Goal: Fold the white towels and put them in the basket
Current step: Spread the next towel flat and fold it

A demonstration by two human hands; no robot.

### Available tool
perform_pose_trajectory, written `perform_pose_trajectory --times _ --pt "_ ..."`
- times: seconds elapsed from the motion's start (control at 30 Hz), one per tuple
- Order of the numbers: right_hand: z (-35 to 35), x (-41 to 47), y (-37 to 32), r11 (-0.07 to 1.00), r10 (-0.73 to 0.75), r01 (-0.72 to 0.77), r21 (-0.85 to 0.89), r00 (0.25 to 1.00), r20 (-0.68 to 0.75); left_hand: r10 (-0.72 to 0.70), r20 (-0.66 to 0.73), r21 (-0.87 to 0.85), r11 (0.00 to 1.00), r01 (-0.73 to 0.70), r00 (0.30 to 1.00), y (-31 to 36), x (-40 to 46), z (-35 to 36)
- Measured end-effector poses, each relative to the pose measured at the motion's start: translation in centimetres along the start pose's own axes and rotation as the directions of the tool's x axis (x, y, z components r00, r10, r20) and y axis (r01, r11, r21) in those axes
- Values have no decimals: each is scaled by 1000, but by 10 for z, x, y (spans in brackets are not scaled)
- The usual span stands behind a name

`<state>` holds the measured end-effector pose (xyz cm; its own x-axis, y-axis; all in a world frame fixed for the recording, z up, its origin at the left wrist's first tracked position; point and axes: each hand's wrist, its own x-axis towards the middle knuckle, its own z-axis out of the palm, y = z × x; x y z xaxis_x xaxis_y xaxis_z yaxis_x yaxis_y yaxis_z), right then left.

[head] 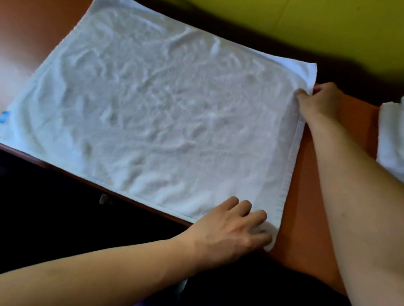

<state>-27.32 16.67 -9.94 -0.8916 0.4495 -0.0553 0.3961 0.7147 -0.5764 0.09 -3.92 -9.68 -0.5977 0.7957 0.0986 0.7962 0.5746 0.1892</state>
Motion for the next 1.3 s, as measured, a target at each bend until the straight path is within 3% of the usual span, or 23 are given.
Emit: perform_pose_trajectory --times 0.1,0.17,0.3,0.5,0.67,0.8,1.0,1.3 --pt "4 7 -4 997 2 1 81 999 -37 -62 -29 -51 997 60 998 6 1 -4" --pt "4 11 -6 990 -12 15 139 1000 -19 -207 -45 -189 962 195 977 6 5 -10" --pt "-10 9 -6 954 47 -44 296 999 -1 -501 46 -570 697 434 864 7 5 -25" --pt "-67 -14 -1 904 115 -59 423 988 -107 -572 -16 -724 573 385 820 33 -7 -55" --pt "-109 -29 -10 831 189 -108 546 977 -95 -616 -9 -872 391 296 788 52 -23 -88" --pt "-107 -43 -42 779 142 -61 624 987 -80 -734 -51 -900 328 288 677 41 -54 -103" --pt "-60 -64 -127 749 69 -39 661 997 -20 -855 8 -923 192 333 518 -11 -118 -114" --pt "33 -80 -260 779 -103 70 623 995 16 -946 -6 -943 114 313 324 -84 -182 -126"
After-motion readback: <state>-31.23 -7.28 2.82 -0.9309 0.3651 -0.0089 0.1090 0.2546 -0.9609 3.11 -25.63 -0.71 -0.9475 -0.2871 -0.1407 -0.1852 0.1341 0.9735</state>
